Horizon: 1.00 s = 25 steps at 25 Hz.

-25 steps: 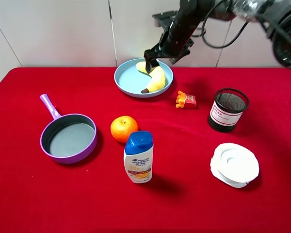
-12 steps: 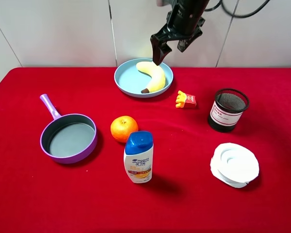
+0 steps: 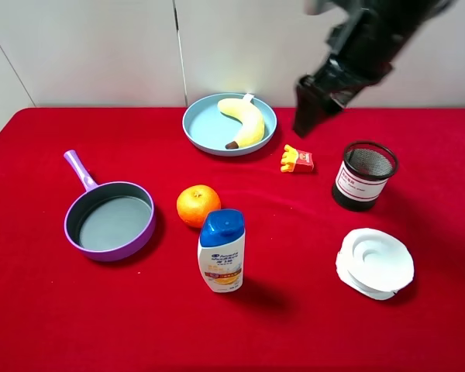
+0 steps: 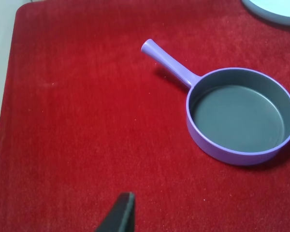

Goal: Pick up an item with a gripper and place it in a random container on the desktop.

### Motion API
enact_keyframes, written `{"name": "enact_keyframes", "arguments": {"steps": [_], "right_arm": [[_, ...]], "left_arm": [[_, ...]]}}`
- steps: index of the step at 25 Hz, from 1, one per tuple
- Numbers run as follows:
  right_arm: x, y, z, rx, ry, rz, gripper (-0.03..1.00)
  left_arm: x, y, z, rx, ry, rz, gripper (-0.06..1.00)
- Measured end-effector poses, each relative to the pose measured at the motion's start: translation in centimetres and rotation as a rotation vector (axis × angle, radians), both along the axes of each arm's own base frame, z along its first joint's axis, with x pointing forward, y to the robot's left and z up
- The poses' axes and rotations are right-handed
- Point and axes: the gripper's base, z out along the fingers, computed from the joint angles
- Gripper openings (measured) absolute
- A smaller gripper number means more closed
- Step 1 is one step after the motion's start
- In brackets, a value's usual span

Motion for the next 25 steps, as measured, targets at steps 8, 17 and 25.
{"name": "enact_keyframes", "arguments": {"steps": [8,17,25], "right_arm": [[-8.4,-4.3,1.3,0.031,-0.047,-0.032,0.69],[-15.9,-8.1,1.0,0.087,-0.123,-0.063,0.69],[-21.4,-10.8,-0.5,0.168,-0.252,-0.080,0.69]], "left_arm": [[0.0,0.0,0.0,0.000,0.000,0.000,0.99],[0.0,0.0,0.0,0.000,0.000,0.000,0.99],[0.0,0.0,0.0,0.000,0.000,0.000,0.99]]}}
